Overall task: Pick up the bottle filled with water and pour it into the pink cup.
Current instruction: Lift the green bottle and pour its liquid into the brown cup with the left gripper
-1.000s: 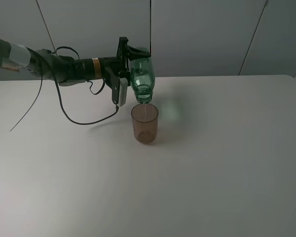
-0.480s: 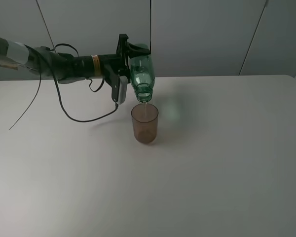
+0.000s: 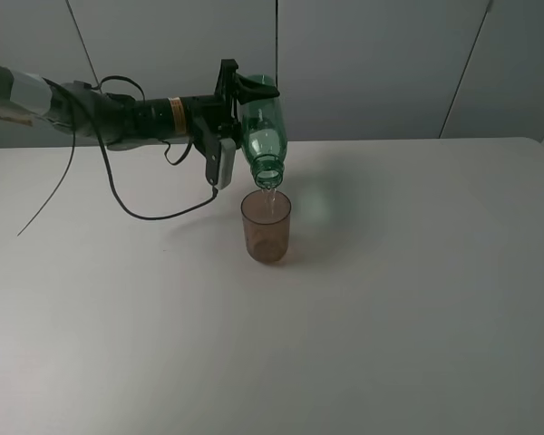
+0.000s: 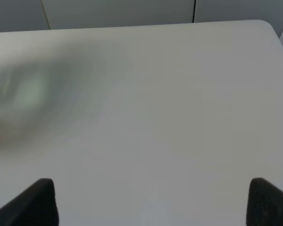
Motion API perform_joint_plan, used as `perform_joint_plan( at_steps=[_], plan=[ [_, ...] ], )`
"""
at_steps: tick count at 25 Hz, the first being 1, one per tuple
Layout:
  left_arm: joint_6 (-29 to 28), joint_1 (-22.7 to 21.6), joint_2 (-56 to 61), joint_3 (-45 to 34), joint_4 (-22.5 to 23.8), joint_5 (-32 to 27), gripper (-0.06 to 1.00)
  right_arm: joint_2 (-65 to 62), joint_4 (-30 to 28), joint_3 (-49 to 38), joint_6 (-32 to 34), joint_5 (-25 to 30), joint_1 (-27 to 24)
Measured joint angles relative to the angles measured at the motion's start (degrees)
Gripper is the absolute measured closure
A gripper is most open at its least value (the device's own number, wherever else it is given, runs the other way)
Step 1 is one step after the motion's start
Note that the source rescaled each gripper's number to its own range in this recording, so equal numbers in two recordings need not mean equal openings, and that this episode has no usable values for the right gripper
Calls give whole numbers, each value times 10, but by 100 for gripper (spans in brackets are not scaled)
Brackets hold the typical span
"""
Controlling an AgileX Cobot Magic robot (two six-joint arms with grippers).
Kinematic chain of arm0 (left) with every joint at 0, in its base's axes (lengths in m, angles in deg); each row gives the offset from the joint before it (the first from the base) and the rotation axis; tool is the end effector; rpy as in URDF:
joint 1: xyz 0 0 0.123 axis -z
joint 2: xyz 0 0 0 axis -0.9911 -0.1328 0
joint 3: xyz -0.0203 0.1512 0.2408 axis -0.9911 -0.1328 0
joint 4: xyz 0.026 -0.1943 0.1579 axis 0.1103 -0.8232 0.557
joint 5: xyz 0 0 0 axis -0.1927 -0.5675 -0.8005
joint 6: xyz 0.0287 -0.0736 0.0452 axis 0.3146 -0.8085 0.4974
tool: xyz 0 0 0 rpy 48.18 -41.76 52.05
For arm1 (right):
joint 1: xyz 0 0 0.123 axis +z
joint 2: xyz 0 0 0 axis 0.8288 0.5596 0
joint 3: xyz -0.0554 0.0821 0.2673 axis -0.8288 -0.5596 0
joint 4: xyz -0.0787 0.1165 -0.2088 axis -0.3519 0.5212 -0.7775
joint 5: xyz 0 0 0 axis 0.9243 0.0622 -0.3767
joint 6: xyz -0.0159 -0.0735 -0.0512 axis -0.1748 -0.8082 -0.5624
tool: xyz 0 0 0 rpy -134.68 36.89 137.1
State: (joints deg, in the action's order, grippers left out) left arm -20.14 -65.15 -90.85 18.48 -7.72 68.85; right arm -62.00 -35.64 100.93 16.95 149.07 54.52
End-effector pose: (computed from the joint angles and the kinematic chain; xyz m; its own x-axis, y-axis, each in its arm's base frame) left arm 0.4671 -0.2180 0.1251 0.9186 0.3641 0.1540 -0.1106 -0.1373 0.9843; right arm -0.0077 0.0018 0.2745 -0.4927 0.0320 -0.8696 0.0193 0.9995 0.0258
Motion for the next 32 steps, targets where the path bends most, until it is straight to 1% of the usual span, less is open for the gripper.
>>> perform_joint_plan(
  at_steps=[11,32],
  plan=[
    [19,1,2,0,0,0,94,0,0,0,0,0,0],
    [105,5,10,0,-1,1,94,0,0,0,0,0,0]
  ],
)
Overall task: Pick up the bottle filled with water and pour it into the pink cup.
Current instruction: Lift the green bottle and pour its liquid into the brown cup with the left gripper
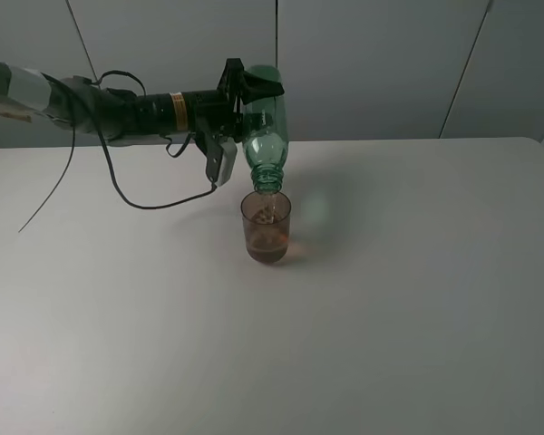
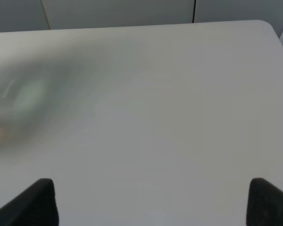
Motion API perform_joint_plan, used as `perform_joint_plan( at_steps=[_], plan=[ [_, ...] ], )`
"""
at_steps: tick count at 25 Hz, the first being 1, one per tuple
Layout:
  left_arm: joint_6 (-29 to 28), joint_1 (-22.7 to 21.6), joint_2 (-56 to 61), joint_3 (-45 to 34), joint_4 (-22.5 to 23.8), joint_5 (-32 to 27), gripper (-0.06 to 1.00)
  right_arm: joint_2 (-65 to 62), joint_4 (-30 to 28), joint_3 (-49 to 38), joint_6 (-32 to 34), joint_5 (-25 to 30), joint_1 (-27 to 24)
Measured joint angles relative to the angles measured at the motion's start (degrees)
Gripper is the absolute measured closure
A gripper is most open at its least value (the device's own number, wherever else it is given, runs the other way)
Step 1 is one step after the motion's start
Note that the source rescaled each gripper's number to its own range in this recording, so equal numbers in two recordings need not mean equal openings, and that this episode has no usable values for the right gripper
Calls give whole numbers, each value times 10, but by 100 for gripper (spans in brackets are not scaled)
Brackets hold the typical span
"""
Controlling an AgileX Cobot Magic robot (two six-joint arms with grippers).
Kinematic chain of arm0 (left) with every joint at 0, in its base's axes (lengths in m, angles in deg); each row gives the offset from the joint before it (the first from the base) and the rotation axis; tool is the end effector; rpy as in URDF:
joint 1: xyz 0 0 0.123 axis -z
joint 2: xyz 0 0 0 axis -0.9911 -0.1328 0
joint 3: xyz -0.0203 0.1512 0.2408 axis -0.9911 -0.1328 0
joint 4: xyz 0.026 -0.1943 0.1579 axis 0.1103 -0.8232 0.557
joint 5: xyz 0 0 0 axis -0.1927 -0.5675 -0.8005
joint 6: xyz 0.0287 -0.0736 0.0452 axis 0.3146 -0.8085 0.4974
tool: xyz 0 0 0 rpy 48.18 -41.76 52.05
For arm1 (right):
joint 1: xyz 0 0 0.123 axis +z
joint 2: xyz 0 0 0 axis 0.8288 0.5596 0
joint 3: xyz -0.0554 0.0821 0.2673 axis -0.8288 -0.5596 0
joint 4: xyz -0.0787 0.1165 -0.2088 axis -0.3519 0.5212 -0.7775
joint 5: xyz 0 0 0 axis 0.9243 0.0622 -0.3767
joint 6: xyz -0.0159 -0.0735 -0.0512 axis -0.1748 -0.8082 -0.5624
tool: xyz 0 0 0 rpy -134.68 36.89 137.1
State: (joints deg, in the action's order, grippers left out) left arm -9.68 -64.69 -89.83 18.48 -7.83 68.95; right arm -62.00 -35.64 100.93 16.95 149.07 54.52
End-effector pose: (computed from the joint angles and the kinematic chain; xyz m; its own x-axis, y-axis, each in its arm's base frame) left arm 0.4652 -0.2217 0.1344 0.8802 0.3286 0.3424 -0.2930 -0.1913 0.9368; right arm -0.0077 0.0018 0.2745 -0.4927 0.0320 -0.8696 0.0193 0.9995 0.0258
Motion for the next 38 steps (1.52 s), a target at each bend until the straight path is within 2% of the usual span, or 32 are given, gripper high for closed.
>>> perform_joint_plan(
  at_steps=[24,38],
  plan=[
    [19,11,27,0,-2,7,94,0,0,0,0,0,0],
    [56,14,28,0,10,-17,94,0,0,0,0,0,0]
  ],
)
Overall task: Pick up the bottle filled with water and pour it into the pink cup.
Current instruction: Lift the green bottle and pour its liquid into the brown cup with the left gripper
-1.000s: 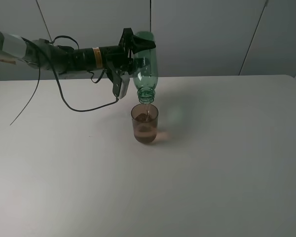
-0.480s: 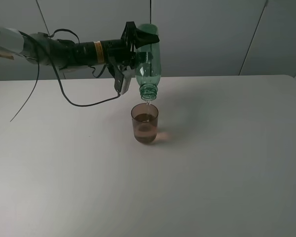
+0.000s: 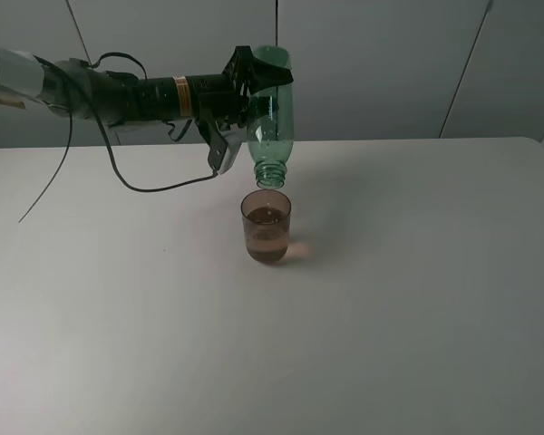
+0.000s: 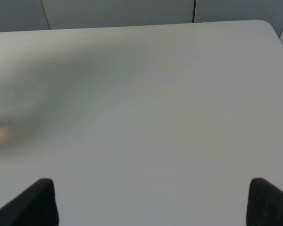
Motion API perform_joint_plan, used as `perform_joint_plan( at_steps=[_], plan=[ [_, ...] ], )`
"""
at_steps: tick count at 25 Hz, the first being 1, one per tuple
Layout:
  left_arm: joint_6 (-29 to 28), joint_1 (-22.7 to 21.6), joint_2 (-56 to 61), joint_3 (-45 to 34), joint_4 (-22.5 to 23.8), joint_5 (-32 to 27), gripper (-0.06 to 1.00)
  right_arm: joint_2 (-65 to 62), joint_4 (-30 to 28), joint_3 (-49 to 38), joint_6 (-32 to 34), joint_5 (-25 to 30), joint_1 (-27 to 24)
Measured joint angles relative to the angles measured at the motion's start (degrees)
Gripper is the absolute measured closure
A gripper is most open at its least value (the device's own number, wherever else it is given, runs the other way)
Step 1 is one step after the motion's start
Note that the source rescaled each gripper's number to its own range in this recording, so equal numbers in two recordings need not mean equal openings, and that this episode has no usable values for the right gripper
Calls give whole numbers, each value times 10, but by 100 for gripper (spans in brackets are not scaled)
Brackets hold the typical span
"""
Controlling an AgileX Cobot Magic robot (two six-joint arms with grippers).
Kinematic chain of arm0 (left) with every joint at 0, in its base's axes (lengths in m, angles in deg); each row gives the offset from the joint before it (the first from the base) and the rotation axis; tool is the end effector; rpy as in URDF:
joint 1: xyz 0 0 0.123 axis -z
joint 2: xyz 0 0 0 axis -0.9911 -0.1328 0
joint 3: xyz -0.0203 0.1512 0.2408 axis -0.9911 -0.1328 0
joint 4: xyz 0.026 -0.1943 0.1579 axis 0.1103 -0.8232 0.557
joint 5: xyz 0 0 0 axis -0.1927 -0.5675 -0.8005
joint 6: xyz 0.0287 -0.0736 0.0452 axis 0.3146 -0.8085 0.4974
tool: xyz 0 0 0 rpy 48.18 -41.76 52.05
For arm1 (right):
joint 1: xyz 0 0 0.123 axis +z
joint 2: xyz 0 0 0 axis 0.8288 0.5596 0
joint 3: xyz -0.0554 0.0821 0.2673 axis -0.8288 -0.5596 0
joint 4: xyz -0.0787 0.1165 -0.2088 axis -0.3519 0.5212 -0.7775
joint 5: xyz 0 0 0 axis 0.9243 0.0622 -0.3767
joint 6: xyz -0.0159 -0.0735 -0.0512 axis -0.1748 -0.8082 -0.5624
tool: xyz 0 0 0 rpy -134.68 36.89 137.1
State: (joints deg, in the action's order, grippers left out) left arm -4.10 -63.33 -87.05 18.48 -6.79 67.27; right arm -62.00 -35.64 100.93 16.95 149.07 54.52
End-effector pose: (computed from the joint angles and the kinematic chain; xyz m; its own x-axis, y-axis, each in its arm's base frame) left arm 0.4598 -0.2317 0.1563 0.8310 0.2900 0.4748 -0.4199 -0.2328 0.8772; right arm -0.0077 0.0018 0.2745 -0.4927 0.0320 -0.8696 0.0193 0.9995 0.0258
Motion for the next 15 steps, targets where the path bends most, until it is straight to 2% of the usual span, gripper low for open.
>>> perform_joint_plan(
  at_steps=[7,15],
  plan=[
    [-16,0,0,0,0,-1,94,0,0,0,0,0,0],
    [-119,-2,1,-34,-33,-1,94,0,0,0,0,0,0]
  ],
)
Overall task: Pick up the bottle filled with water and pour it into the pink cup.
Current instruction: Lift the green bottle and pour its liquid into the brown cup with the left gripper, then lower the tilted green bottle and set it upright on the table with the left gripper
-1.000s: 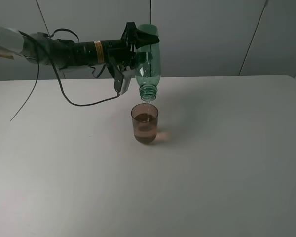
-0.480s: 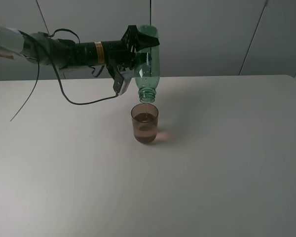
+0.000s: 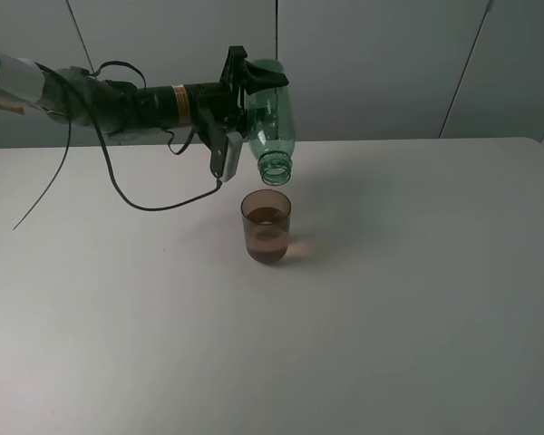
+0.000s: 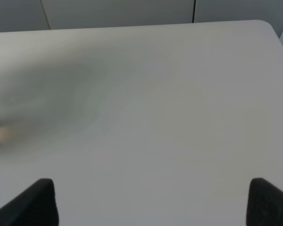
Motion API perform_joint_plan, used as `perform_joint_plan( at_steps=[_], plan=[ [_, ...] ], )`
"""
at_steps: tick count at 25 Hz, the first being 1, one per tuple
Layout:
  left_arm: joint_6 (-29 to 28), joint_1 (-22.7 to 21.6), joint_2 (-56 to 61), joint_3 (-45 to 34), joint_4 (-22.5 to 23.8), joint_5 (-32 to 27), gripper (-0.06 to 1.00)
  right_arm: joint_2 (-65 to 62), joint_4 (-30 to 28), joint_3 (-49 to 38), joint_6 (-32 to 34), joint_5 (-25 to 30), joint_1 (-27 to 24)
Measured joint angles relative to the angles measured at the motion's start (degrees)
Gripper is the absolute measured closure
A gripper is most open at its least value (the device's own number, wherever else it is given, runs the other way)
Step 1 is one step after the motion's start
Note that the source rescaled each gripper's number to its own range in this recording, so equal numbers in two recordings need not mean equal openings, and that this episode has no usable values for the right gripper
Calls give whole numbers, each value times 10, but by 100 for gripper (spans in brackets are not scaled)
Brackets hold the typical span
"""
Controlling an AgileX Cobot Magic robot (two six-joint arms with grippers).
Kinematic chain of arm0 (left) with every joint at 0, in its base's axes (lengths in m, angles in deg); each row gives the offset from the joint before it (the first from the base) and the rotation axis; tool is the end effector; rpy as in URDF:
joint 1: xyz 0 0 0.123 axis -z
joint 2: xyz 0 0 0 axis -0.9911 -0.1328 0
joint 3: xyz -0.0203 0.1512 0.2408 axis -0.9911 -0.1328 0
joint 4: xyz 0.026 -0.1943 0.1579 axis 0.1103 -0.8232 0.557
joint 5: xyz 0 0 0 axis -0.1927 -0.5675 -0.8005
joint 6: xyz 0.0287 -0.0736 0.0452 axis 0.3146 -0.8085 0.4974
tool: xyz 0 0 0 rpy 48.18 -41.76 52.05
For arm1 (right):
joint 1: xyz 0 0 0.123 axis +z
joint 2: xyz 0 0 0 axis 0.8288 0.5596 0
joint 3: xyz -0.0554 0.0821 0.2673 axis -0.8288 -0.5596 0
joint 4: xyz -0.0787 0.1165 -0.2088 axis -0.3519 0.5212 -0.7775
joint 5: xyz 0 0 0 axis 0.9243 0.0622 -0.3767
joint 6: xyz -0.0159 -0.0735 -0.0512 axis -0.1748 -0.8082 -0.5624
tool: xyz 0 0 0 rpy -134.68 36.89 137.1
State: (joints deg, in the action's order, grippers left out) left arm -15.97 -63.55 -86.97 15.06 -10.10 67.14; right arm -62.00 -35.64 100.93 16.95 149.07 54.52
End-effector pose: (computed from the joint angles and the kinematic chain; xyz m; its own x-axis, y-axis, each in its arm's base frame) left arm 0.4557 -0.2263 0.1437 0.9031 0.3734 0.2121 -0.1654 -0.1534 0.9742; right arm -0.0077 0.0018 0.2745 -0.4927 0.0320 -0.8696 0.0193 0.9995 0.0258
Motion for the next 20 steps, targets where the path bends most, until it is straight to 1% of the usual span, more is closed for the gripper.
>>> perform_joint_plan(
  at_steps=[4,8,10,14,16,20],
  plan=[
    [-82,-6,0,-25,-12,0,94,0,0,0,0,0,0],
    [-171,-13,0,-49,-58,0,94,0,0,0,0,0,0],
    [-237,-17,0,-64,-84,-1,94,0,0,0,0,0,0],
    [-405,-21,12,-107,-120,-10,94,0,0,0,0,0,0],
    [-484,-22,23,-128,-136,-24,94,0,0,0,0,0,0],
    [-610,-22,49,-169,-178,-66,94,0,0,0,0,0,0]
  ],
)
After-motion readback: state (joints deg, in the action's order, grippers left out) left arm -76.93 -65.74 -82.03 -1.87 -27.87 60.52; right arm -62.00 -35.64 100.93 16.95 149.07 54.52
